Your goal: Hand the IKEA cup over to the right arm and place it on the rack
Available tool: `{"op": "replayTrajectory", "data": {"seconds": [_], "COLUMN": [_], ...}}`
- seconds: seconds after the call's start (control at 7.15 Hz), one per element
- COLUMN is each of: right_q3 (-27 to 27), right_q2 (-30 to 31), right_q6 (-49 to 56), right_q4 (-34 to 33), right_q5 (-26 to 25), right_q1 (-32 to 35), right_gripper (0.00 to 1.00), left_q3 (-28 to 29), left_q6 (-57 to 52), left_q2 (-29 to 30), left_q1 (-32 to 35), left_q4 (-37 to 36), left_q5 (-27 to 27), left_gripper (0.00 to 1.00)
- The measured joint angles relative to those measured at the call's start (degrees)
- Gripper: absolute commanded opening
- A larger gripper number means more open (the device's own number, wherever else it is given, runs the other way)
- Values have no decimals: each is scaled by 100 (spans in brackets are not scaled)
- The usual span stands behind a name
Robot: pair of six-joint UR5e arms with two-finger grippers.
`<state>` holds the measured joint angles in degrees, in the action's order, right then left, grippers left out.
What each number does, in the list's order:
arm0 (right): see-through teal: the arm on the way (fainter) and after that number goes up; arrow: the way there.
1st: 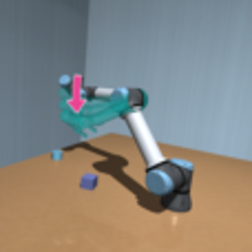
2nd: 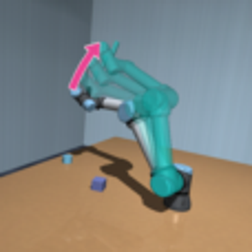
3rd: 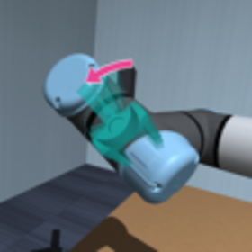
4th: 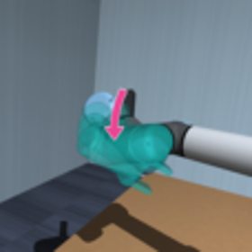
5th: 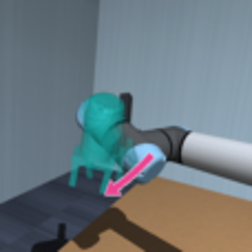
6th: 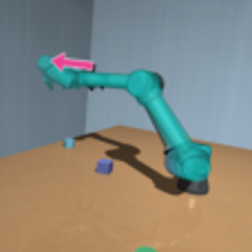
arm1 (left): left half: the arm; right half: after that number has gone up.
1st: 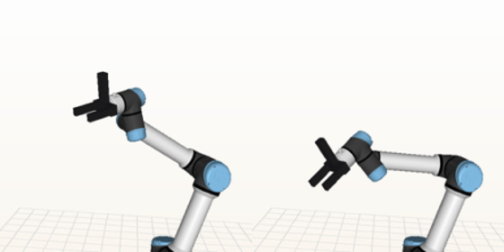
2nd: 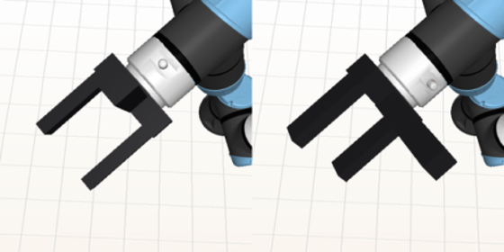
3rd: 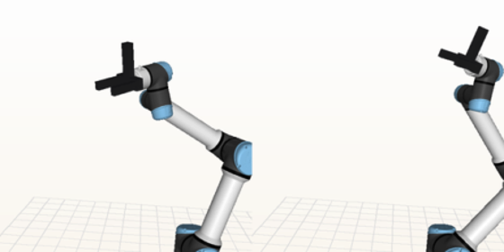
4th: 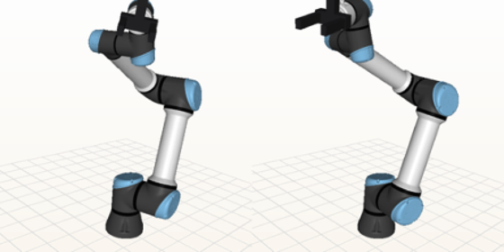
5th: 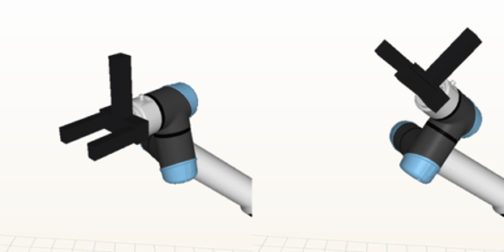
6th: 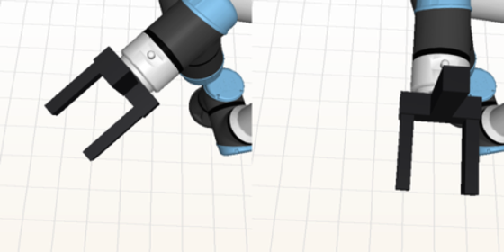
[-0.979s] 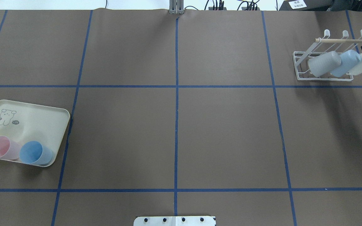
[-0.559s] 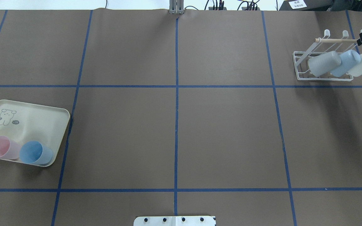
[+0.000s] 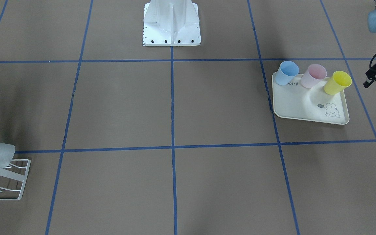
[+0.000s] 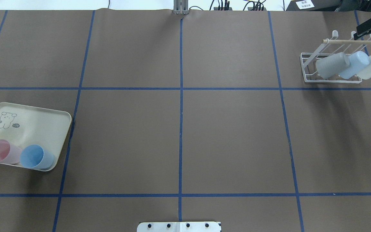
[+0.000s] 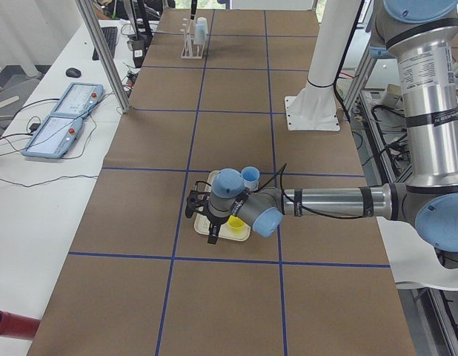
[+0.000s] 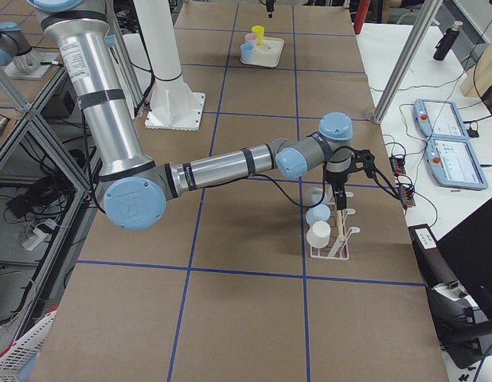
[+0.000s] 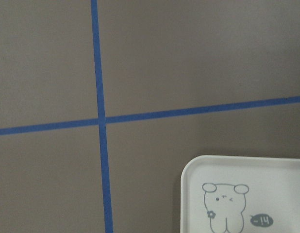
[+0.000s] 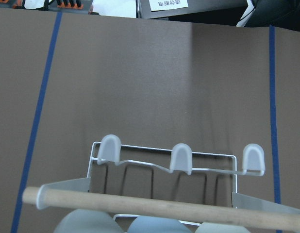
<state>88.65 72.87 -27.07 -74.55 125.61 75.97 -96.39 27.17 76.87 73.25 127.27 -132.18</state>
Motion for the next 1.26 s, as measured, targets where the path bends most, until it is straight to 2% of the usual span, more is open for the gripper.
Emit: {"op": "replayTrajectory", "data": {"seconds": [0.56,0.84,0.98,1.26], "right_q3": [326,384,392,437], "right_q2": [46,80,87,103], "right_q6": [-493,-553,-559,-602], "right_q4": [1,2,2,2], "right_q5": [256,331,345,359], "right_q1": [-186,-212,-218,-225], "right_gripper": [100,100,100,100], "left_q3": [122,221,228,232], "left_q6": [-10,-8,-2,9], "left_q2": [-227,-234,-226,-191], "left_q1": [-335,-553,-619,-695], "left_q4": [-52,-45,-37,-28], "left_q5": [-213,-204,-224,-233], "left_gripper": [83,82,75,55]}}
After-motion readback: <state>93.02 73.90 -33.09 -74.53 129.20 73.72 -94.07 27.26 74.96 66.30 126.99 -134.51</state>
